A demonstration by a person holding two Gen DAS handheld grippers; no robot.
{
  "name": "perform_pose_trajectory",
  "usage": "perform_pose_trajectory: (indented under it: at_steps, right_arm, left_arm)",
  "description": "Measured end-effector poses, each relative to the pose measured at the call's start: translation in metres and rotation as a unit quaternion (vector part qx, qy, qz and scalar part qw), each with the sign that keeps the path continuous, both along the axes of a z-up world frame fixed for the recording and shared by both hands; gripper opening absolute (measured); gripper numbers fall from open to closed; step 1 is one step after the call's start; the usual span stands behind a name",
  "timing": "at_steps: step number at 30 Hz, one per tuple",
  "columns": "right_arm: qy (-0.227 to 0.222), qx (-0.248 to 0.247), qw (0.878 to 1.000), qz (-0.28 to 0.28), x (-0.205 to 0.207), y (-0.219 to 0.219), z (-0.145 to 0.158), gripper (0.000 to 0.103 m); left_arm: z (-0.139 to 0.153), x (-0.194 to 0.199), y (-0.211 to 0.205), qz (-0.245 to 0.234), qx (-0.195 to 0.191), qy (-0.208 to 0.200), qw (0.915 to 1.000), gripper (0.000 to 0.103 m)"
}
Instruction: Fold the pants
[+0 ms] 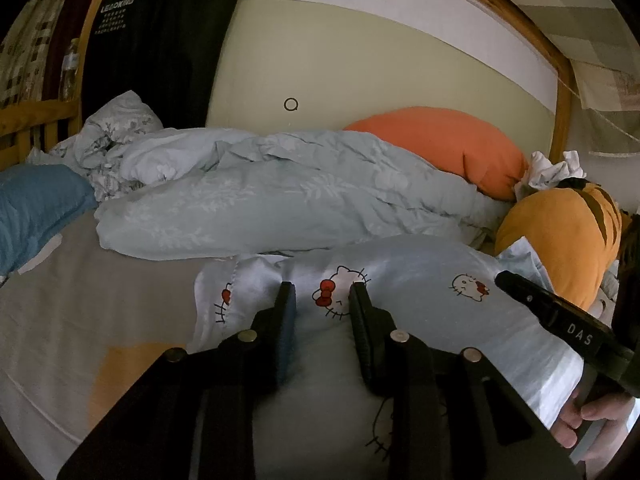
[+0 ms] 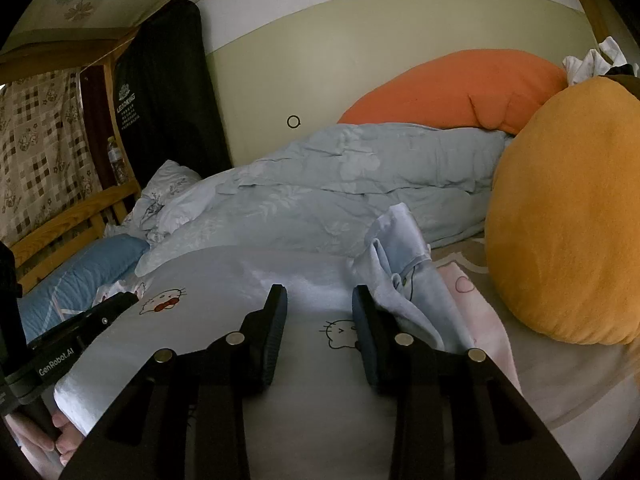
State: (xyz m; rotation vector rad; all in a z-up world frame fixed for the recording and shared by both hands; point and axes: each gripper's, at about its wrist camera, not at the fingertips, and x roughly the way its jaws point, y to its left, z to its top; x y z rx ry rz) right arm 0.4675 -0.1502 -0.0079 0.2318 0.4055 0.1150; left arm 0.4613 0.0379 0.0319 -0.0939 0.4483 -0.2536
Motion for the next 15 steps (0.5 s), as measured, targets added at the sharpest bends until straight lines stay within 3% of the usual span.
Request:
perform_pose_trajectory:
  at_steps: [6,13,15]
  right_arm:
    - [-0.002,0.001,1.0,-0.002,-0.005,0.001,0.005,0.036]
    - [-0.025,-0.04,0.999,-0.012,-0.022,0.015,0.026,0.036]
    - [-0.033,-0.032,0.999,-0.013,-0.028,0.013,0.033,0.036]
  left_arm:
    - [0.004,-0.003,0.002,-0.004,0.004,-0.009,0.9999,0.028]
    - [0.021,-0.015,0.009,-0.009,0.001,-0.032,0.9995,0.028]
    - [0.031,-0.022,0.009,-0.007,0.004,-0.048,0.9988,0.04]
